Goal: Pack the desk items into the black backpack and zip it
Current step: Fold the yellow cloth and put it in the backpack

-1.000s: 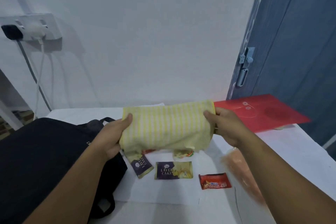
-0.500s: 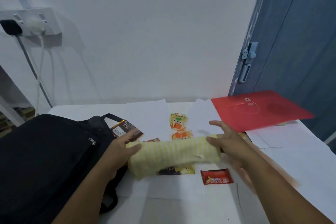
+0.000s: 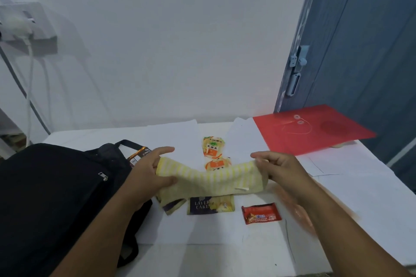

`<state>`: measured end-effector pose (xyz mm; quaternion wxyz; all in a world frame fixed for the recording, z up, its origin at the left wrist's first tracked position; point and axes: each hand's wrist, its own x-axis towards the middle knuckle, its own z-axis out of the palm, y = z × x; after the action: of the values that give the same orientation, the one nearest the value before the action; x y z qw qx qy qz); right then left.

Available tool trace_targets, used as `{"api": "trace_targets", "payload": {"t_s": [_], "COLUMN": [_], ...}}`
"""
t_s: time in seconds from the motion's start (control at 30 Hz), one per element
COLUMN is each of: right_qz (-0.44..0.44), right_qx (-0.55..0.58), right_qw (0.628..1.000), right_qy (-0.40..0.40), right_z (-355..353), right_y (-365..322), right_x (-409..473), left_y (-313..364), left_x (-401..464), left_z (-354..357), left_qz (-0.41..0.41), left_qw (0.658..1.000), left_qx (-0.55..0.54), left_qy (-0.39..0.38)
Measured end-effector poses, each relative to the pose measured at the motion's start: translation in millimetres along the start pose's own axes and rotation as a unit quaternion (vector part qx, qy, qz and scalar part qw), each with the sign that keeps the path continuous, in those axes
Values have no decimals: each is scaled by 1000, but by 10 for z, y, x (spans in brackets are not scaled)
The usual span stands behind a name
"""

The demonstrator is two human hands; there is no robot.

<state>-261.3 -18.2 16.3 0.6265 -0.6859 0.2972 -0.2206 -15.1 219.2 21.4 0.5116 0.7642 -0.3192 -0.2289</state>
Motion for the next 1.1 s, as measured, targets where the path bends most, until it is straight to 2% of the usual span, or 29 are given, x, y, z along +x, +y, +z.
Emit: {"api": "trace_targets", "payload": {"t_s": [0.1, 0.17, 0.33, 0.5, 0.67, 0.7, 0.77, 0.87, 0.97, 1.1], "right_qz": [-17, -36, -48, -123, -146, -142, -121, -69, -33, -4], "right_qx": [-2, -13, -95, -283, -375, -371, -335, -199, -43, 17], "right_qw": [998, 996, 992, 948, 913, 915, 933, 977, 993, 995], "right_qy": [53, 78, 65, 76, 72, 73, 59, -37, -100, -96], "right_z": [-20, -18, -32, -1, 4, -1, -35, -125, -156, -93], "right_y": [25, 5, -109, -286, -435, -449, -493, -585, -612, -542], "right_x": [14, 9, 93, 256, 445, 470, 483, 443, 428, 494], "left_y": [29, 50, 158, 272, 251, 245, 224, 183, 204, 207], "left_x": [39, 55, 85, 80, 144, 162, 199, 225, 220, 236], "left_z": [-35, -59, -91, -47, -69, -95, -187, -355, -360, -289], "left_qz": [-5, -2, 11, 31, 34, 31, 3, -30, -36, -49], "left_qw": [998, 998, 993, 977, 971, 974, 993, 997, 983, 977], "left_qx": [4, 20, 80, 142, 186, 179, 78, -72, -182, -204], "left_qy": [67, 63, 86, 153, 149, 136, 88, -1, 14, 49]}}
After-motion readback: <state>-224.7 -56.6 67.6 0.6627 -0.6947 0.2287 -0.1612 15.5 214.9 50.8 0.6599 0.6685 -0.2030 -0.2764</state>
